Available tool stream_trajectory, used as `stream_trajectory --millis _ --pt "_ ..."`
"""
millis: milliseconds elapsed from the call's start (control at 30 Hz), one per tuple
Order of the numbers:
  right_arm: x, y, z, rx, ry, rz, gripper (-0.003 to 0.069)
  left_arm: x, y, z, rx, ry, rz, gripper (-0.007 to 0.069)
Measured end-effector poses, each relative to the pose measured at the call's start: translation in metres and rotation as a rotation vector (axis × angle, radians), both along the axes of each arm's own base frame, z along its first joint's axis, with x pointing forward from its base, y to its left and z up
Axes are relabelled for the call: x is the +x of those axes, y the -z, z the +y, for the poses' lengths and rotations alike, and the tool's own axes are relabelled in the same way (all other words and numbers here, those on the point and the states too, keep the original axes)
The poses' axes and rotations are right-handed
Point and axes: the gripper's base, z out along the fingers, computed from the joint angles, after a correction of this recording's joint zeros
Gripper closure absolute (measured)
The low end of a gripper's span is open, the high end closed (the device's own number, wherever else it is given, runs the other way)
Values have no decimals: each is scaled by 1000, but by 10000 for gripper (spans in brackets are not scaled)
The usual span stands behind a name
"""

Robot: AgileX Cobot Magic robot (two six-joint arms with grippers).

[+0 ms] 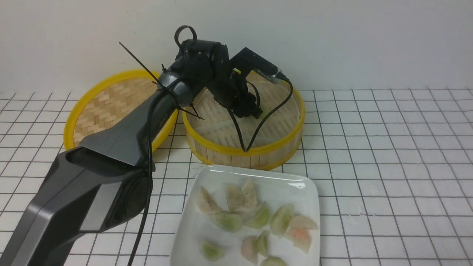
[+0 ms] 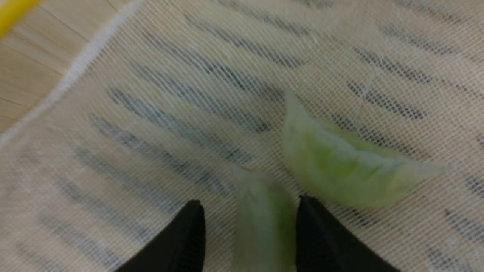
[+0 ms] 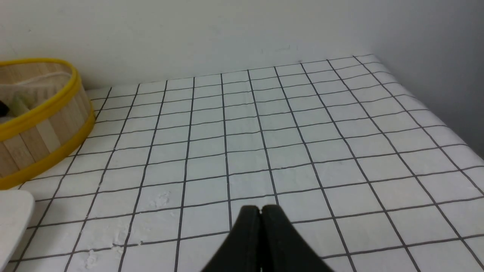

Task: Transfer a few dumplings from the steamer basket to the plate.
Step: Use the left arm to grab a dumpling from the steamer, then use the left arm to put the dumpling into the plate

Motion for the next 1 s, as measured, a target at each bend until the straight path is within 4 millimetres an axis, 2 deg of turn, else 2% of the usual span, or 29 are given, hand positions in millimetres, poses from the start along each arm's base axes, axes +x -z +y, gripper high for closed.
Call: stream_trajectory --millis 67,167,200,333,400,500,533,567,733,867,933,967,1000 --pt "0 0 0 0 0 0 675 0 0 0 -1 0 1 333" --pt "0 0 0 0 0 0 675 0 0 0 -16 -17 11 447" --pt "0 0 0 0 0 0 675 0 -2 0 -20 -26 12 461" --pt "0 0 0 0 0 0 675 -3 -7 1 -20 -49 42 460" --pt "0 0 0 0 0 0 675 -6 -17 2 -17 -50 56 460" --pt "0 0 0 0 0 0 675 -14 -49 5 -14 -44 61 460" --pt "0 0 0 0 0 0 675 -15 -52 6 -13 -43 63 460" --pt "0 0 0 0 0 0 675 -22 -72 8 -9 -36 69 460" --pt "0 0 0 0 0 0 675 -44 -141 13 -124 -91 34 460" --pt "0 0 0 0 0 0 675 -81 -198 17 -248 -75 66 460" --pt "0 0 0 0 0 0 675 -101 -207 18 -247 -62 107 460" --pt "0 0 0 0 0 0 675 -122 -214 20 -235 -52 141 460" --pt "0 0 0 0 0 0 675 -125 -215 20 -232 -51 146 460"
